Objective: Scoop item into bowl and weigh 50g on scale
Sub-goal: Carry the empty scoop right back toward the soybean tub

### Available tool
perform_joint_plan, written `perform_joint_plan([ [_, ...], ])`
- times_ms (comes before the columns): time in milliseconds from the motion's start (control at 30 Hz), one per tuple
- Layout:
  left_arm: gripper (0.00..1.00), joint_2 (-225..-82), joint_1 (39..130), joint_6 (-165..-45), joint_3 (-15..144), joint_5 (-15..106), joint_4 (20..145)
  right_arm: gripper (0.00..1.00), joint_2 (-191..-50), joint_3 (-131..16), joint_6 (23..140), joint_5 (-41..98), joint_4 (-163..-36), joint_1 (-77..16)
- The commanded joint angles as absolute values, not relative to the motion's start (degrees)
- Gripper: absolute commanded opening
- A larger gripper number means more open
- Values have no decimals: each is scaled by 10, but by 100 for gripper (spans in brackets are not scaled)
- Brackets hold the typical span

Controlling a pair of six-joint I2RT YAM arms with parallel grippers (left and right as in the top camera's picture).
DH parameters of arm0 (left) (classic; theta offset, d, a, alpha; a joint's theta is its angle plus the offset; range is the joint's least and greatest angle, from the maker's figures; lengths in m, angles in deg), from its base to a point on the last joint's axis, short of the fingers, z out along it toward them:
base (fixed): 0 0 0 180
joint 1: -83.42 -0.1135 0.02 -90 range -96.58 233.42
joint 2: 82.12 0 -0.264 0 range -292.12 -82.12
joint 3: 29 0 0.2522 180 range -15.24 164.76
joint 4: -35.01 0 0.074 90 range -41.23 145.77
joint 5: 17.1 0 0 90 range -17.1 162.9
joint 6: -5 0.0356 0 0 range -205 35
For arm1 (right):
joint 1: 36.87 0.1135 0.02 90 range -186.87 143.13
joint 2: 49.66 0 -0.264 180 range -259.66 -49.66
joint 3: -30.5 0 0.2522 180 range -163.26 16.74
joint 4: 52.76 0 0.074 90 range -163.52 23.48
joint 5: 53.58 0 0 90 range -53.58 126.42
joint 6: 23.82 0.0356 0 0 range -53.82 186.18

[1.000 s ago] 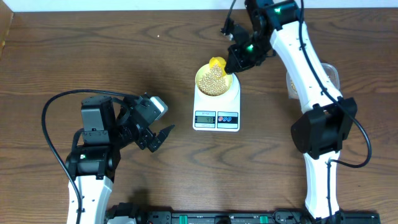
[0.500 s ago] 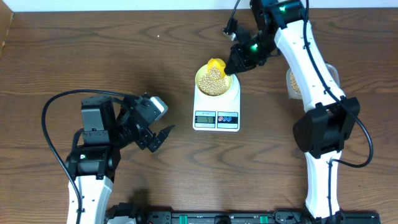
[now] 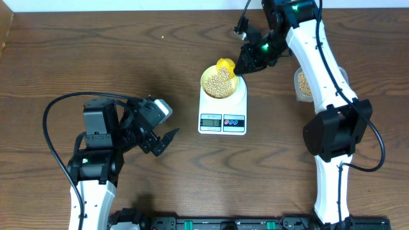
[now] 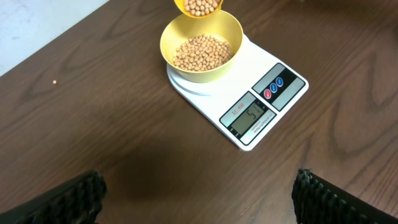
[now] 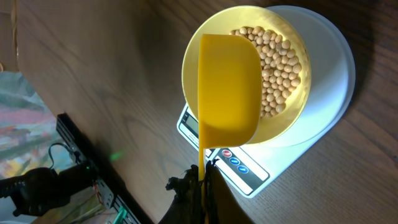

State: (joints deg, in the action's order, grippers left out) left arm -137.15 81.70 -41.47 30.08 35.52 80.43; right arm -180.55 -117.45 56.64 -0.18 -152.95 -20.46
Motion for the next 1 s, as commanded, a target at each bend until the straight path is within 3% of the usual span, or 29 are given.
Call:
perform_joint_plan([
  [0,97,-1372,818,-413,300,348,804,1,-1809,-1187,553,-21,-1531,-205],
  [467,98,-1372,818,-413,300,348,804,1,-1794,-1187,471,-208,-1568,-309],
  [733,97,-1372,818,-413,300,348,804,1,-1766,-1187,407,-209,-1637,-423],
  [967,98,-1372,818,-413,300,348,804,1,-1742,-1187,419,-143,-1638,-514],
])
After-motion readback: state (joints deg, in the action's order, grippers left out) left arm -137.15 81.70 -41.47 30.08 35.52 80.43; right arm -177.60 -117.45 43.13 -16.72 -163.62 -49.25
